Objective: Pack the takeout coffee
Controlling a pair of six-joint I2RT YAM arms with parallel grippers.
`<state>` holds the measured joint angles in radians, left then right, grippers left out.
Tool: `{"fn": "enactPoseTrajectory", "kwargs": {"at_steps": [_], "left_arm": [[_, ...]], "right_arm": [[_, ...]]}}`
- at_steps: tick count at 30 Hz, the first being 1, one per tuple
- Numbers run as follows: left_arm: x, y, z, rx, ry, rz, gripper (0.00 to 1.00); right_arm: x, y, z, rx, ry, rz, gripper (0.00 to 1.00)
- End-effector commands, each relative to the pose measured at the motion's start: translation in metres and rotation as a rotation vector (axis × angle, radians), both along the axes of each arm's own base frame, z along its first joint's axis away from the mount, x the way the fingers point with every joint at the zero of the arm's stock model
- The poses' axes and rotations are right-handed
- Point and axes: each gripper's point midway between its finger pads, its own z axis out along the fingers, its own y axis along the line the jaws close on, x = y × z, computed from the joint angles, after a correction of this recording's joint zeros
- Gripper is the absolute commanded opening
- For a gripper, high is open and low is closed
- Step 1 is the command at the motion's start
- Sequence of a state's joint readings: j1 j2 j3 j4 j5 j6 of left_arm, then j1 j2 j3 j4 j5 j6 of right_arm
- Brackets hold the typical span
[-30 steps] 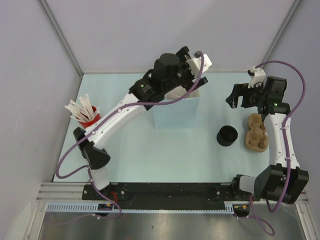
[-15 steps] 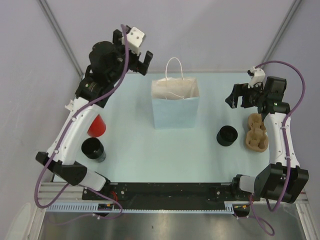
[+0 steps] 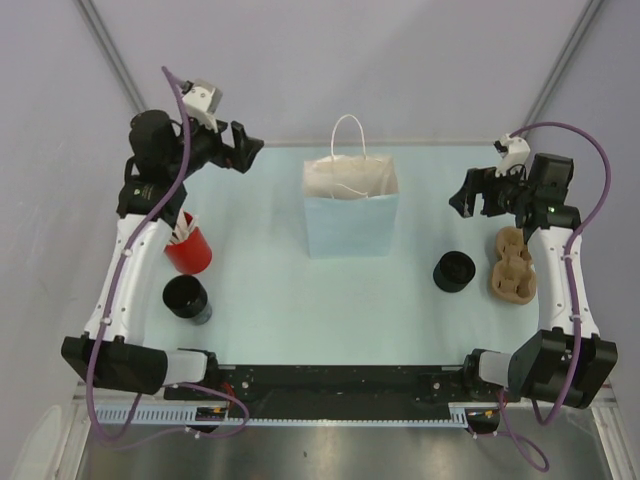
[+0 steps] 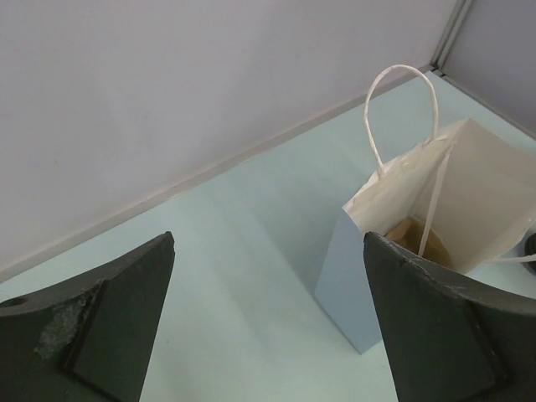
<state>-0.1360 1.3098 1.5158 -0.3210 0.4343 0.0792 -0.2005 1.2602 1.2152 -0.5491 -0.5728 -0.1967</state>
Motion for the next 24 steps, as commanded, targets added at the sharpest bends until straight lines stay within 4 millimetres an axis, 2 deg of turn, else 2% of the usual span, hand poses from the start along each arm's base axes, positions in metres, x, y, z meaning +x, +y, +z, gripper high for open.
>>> {"fn": "enactPoseTrajectory", "kwargs": {"at_steps": [1, 6, 7, 8, 14, 15, 16, 18, 19, 21, 22, 24], "left_arm": [[-0.033, 0.003, 0.041, -0.076, -0.100, -0.100, 0.99], [-0.047, 0.014, 0.047, -0.077, -0.105, -0.116, 0.99], [-0.052, 0.013, 0.050, -0.077, -0.113, -0.122, 0.99], [-0.050, 0.024, 0.049, -0.072, -0.104, -0.092, 0.99], [-0.068, 0.032, 0.063, -0.047, -0.132, -0.065, 0.99], [-0.072, 0.031, 0.064, -0.044, -0.127, -0.070, 0.99], [-0.075, 0.031, 0.066, -0.040, -0.129, -0.070, 1.00], [-0.084, 0.035, 0.073, -0.023, -0.144, -0.051, 0.99], [-0.087, 0.036, 0.075, -0.018, -0.144, -0.047, 0.99], [-0.097, 0.038, 0.087, 0.005, -0.181, -0.031, 1.00], [-0.098, 0.043, 0.086, 0.016, -0.174, -0.001, 1.00], [-0.106, 0.051, 0.099, 0.025, -0.199, 0.053, 0.99]], "right_arm": [[-0.010, 0.006, 0.040, -0.015, -0.141, 0.029, 1.00], [-0.027, 0.009, 0.093, -0.050, -0.313, 0.027, 1.00], [-0.029, 0.010, 0.096, -0.048, -0.305, 0.026, 1.00], [-0.030, 0.010, 0.103, -0.049, -0.317, 0.024, 1.00], [-0.039, 0.017, 0.154, -0.036, -0.419, 0.043, 1.00], [-0.042, 0.019, 0.169, -0.036, -0.447, 0.048, 1.00], [-0.045, 0.021, 0.173, -0.028, -0.447, 0.058, 1.00], [-0.051, 0.024, 0.184, -0.019, -0.454, 0.066, 1.00], [-0.056, 0.027, 0.198, -0.019, -0.480, 0.075, 1.00], [-0.063, 0.029, 0.210, -0.017, -0.495, 0.075, 1.00], [-0.068, 0.030, 0.226, -0.024, -0.528, 0.075, 1.00], [-0.072, 0.029, 0.233, -0.021, -0.529, 0.060, 0.99]]}}
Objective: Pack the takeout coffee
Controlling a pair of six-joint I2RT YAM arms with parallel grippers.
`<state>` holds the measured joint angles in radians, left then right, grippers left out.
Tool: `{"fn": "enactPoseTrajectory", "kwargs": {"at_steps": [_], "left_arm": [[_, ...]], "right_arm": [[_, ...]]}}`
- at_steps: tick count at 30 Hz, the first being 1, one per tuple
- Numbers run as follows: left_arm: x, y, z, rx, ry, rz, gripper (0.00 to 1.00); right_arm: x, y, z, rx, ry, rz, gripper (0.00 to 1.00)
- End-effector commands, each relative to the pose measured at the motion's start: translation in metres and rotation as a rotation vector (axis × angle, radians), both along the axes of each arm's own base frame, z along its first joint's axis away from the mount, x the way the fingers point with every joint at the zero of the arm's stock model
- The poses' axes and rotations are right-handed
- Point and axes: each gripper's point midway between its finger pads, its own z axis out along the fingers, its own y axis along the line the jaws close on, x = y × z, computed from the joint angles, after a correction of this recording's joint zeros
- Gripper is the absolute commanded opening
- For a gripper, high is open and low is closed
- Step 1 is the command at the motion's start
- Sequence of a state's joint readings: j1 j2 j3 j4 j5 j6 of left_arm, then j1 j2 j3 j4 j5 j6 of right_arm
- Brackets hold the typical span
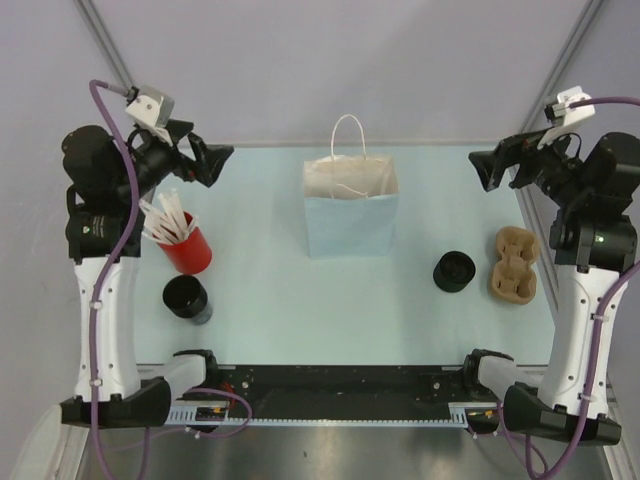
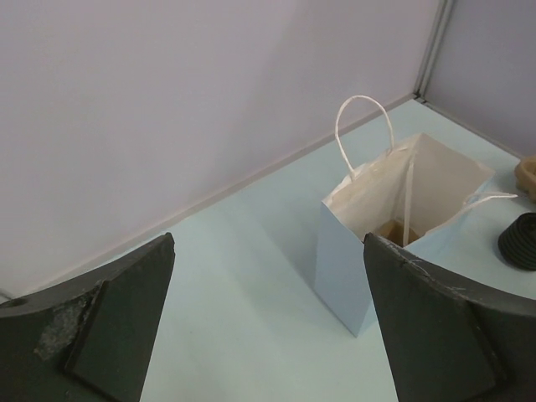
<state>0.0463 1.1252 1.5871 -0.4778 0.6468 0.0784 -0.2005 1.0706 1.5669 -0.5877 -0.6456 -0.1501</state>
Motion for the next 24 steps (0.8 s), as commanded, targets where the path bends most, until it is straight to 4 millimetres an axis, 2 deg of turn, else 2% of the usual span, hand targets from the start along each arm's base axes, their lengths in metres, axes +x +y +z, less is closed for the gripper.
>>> {"fn": "enactPoseTrajectory", "kwargs": {"at_steps": [1, 5, 11, 14, 18, 22, 24], "left_arm": [[-0.029, 0.025, 0.040, 0.046, -0.099, 0.154, 0.99], [-0.040, 0.054, 0.058, 0.053, -0.135, 0.337, 0.99], [-0.065, 0.079, 0.072, 0.076, -0.173, 0.480, 0.99], [-0.078, 0.079, 0.082, 0.072, -0.197, 0.486, 1.00], [-0.087, 0.078, 0.090, 0.054, -0.206, 0.487, 1.00], [-0.085, 0.076, 0.089, 0.056, -0.201, 0.472, 0.99], [-0.076, 0.075, 0.083, 0.066, -0.182, 0.456, 0.99]], "right_arm": [[-0.023, 0.005, 0.046, 0.010, -0.078, -0.003, 1.00], [-0.030, -0.001, 0.067, 0.014, -0.119, -0.059, 1.00], [-0.039, -0.018, 0.092, 0.006, -0.182, -0.175, 1.00], [-0.045, -0.021, 0.099, -0.006, -0.202, -0.202, 1.00], [-0.057, -0.016, 0.105, -0.008, -0.215, -0.187, 1.00], [-0.062, -0.015, 0.108, -0.013, -0.222, -0.184, 1.00], [-0.061, -0.018, 0.106, -0.022, -0.219, -0.198, 1.00]]}}
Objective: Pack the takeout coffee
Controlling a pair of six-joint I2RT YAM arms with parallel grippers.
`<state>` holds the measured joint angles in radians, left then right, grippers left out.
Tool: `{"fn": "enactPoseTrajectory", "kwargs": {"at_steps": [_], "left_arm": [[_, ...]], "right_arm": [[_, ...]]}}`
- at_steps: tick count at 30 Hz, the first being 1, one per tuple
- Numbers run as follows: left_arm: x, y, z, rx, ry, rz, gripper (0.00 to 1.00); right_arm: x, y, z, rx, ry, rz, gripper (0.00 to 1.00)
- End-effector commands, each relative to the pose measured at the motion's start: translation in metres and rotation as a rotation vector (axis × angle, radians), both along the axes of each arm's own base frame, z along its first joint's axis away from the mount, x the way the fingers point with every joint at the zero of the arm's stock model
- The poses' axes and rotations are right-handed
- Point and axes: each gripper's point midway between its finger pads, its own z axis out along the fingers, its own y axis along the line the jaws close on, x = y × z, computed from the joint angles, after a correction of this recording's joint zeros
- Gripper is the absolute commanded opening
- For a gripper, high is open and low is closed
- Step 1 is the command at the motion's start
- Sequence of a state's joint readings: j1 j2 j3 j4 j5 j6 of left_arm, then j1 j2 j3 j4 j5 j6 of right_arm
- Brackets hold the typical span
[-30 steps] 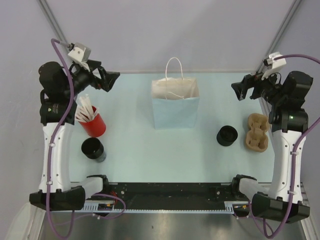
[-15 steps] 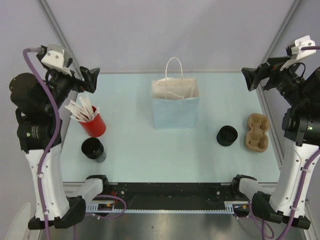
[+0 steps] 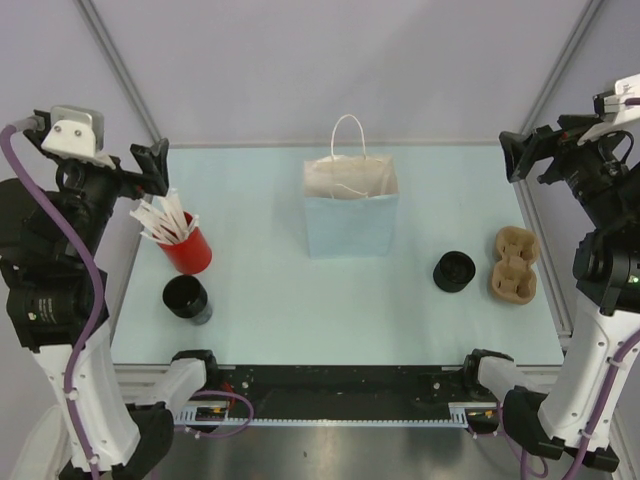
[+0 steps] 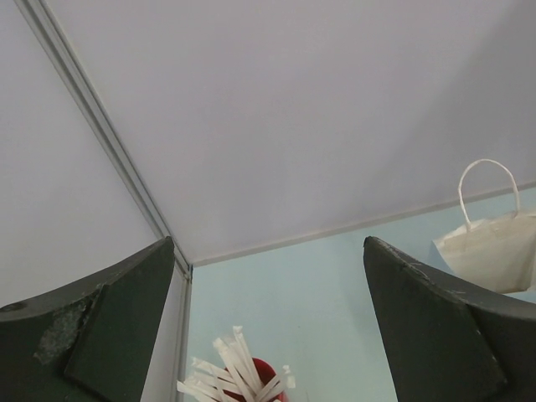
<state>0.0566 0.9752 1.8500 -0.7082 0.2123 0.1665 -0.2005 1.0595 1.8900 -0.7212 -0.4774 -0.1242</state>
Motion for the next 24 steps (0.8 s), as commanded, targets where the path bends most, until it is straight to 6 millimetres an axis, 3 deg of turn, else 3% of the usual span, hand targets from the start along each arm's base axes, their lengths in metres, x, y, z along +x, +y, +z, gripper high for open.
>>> {"fn": "enactPoseTrajectory", "kwargs": {"at_steps": [1, 3, 8, 14, 17, 24], "left_arm": [[0.011, 0.010, -0.007, -0.002, 0.037, 0.025, 1.00], [0.019, 0.011, -0.011, -0.024, 0.061, -0.001, 0.99], [0.033, 0.036, -0.019, -0.099, 0.088, -0.047, 0.99], [0.023, 0.040, -0.018, -0.067, 0.061, -0.020, 0.99], [0.023, 0.042, -0.028, -0.056, 0.089, -0.006, 0.99], [0.020, 0.039, -0.039, -0.048, 0.110, -0.016, 0.99]], "right_arm": [[-0.009, -0.005, 0.009, -0.009, -0.028, -0.038, 1.00], [-0.007, -0.010, 0.010, -0.018, -0.039, -0.067, 1.00], [0.002, -0.023, 0.007, -0.018, -0.040, -0.130, 1.00], [0.005, -0.033, 0.017, 0.035, -0.060, -0.185, 1.00], [0.006, -0.039, 0.020, 0.049, -0.066, -0.216, 1.00], [0.012, -0.053, 0.012, 0.079, -0.046, -0.292, 1.00]]}}
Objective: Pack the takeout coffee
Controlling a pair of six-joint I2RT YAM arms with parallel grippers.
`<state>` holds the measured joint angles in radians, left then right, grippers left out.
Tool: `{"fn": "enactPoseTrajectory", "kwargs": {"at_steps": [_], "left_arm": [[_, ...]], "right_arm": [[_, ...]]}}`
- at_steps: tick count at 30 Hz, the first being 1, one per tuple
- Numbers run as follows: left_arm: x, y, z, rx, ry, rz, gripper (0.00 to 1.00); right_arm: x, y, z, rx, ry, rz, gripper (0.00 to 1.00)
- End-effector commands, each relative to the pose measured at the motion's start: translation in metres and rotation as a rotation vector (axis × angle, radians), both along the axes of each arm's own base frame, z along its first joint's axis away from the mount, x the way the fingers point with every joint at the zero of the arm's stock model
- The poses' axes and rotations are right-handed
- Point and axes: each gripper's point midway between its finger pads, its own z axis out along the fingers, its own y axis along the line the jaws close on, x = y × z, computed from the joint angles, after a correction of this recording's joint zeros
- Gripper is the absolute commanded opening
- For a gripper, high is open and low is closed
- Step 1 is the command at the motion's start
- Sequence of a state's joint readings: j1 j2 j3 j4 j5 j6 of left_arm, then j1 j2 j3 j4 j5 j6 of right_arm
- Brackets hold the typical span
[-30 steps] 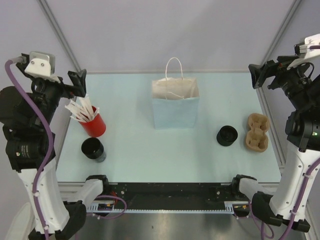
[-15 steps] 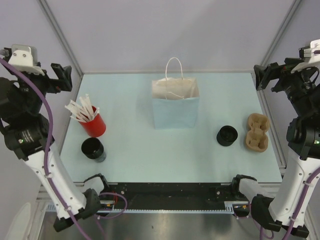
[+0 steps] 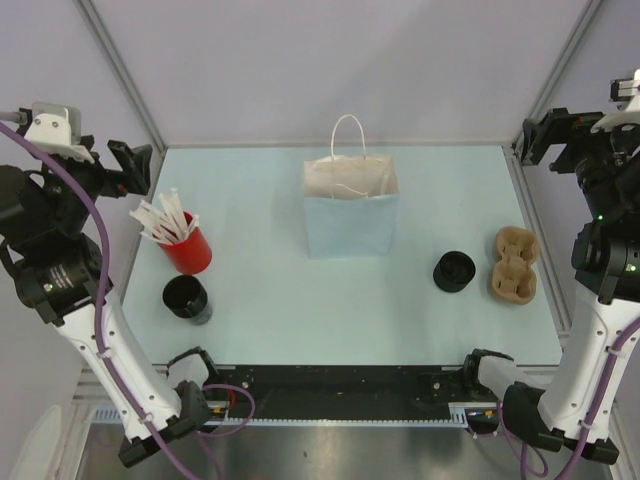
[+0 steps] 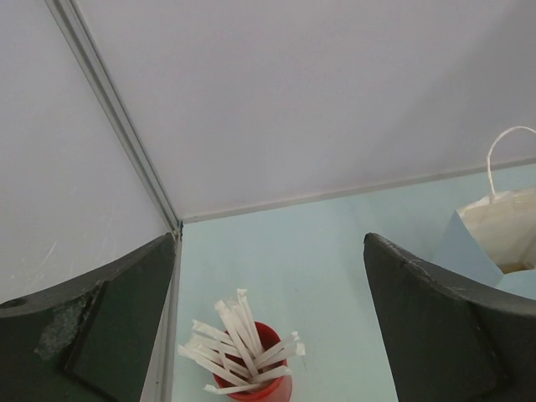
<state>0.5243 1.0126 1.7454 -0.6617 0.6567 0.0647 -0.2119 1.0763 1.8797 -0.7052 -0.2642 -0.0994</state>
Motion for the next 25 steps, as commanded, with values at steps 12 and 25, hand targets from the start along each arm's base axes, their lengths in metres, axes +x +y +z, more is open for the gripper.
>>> {"fn": "enactPoseTrajectory", "kwargs": {"at_steps": [12, 25], "left_arm": [[-0.0023, -0.0085, -0.0032, 0.009, -0.001, -0.053, 0.99], [-0.0024, -0.0122, -0.0054, -0.004, 0.000, -0.072, 1.00]], "right_arm": [[-0.0006, -0.0128, 0.0067, 0.030, -0.029, -0.078, 1.00], [-0.0006, -0.0071, 0.0038, 0.034, -0.021, -0.045, 1.00]]}}
